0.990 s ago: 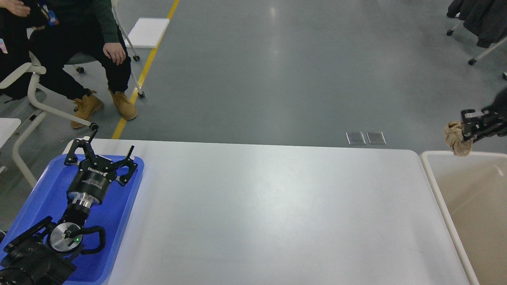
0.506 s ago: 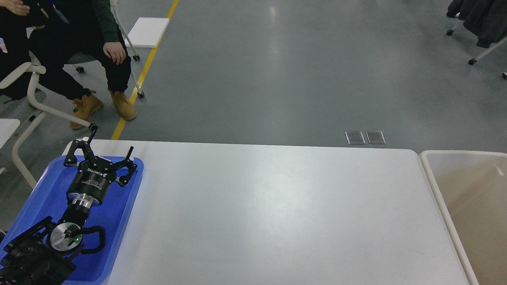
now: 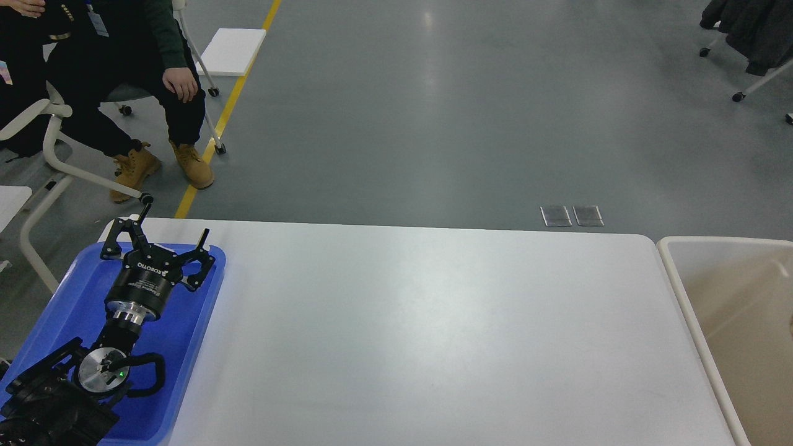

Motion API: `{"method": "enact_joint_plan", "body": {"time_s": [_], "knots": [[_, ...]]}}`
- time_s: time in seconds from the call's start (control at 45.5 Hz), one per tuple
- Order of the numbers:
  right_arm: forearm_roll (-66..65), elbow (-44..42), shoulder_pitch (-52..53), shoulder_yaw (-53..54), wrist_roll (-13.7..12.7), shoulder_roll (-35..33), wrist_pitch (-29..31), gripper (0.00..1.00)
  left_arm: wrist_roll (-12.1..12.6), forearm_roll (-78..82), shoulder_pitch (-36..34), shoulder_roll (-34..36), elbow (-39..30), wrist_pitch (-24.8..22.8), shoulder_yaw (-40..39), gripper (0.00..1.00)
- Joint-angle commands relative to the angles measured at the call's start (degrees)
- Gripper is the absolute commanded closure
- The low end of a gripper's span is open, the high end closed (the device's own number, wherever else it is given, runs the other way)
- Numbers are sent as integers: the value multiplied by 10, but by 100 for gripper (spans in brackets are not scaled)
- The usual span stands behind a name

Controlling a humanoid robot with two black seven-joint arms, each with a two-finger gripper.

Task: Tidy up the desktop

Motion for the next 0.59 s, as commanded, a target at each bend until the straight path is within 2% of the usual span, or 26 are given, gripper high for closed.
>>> {"method": "enact_joint_plan", "body": {"time_s": [0.0,0.11,0.132,0.374,0.572], "knots": [[17,-25,-57,5,0,17,-45,53,0,0,0,0,0,0,0,1],[18,-24,-56,5,0,12,-82,3,0,0,0,0,0,0,0,1],[18,-24,-54,5,0,12,-86,0,0,0,0,0,0,0,0,1],[19,0,-47,3,1,9,-87,0,0,0,0,0,0,0,0,1],[19,12,-17,3,1,-34,-87,0,0,0,0,0,0,0,0,1]]}}
